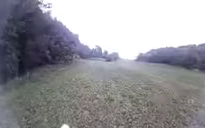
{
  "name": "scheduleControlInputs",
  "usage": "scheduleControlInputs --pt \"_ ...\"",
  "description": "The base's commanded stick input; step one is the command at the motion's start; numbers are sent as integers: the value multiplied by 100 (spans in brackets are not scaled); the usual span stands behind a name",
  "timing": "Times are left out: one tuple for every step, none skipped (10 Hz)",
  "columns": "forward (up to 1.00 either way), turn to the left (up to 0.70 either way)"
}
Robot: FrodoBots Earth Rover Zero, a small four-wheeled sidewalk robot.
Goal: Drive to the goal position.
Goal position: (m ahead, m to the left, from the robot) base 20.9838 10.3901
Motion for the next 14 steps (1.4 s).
scheduleControlInputs --pt "70 0" --pt "70 0" --pt "70 0" --pt "70 0" --pt "70 0" --pt "70 0" --pt "70 0" --pt "70 0" --pt "70 0" --pt "70 0" --pt "70 0" --pt "70 0" --pt "70 0" --pt "70 -35"
